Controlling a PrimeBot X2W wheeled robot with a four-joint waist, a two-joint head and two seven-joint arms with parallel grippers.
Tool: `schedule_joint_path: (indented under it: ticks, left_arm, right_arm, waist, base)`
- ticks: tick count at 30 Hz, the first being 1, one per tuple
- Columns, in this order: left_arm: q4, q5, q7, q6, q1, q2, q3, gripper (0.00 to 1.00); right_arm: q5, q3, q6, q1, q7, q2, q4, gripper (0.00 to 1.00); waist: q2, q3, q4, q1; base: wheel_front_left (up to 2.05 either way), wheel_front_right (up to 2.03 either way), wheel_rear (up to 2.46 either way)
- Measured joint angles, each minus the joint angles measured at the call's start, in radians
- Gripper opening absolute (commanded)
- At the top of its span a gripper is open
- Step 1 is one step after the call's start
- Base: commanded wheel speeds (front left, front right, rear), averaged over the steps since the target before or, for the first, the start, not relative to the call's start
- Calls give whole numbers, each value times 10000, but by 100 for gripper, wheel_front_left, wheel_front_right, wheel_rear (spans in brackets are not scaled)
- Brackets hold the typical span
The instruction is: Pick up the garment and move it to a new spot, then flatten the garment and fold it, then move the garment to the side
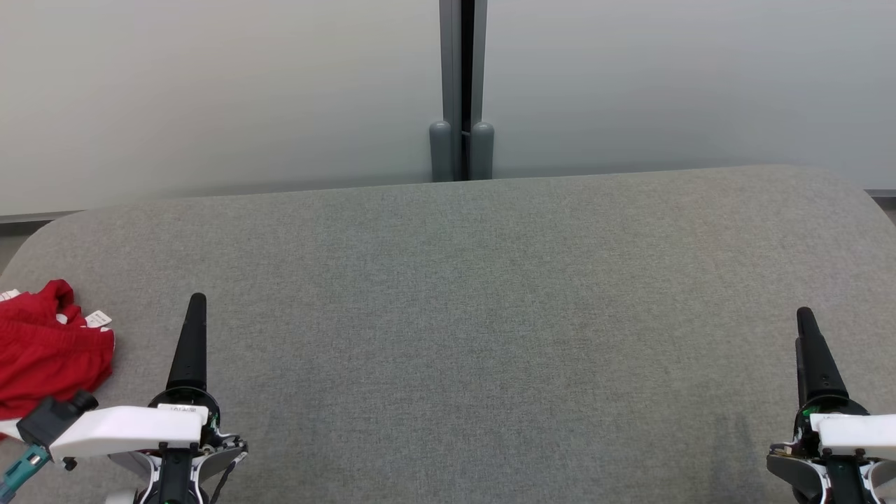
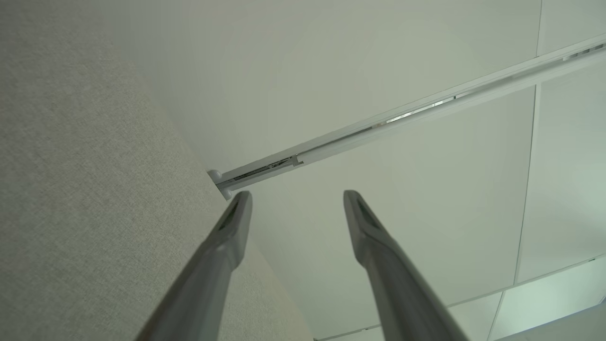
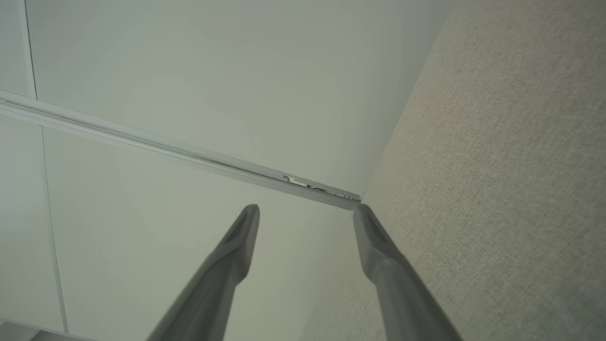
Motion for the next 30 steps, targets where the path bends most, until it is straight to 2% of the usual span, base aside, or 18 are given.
schedule_joint_path:
  ticks: [16, 30]
  left_arm:
    - [-502, 3544, -614, 73, 29, 146, -313, 100]
    - [-437, 5776, -1062, 163, 238, 345, -533, 100]
  right_arm:
    - [-3233, 357, 0, 257, -194, -221, -796, 100]
    - [-5538, 635, 0, 523, -382, -349, -1099, 100]
  waist:
    - [0, -121, -4, 0]
    - [0, -235, -21, 0]
  base:
    - [0, 0, 0]
    - [0, 0, 0]
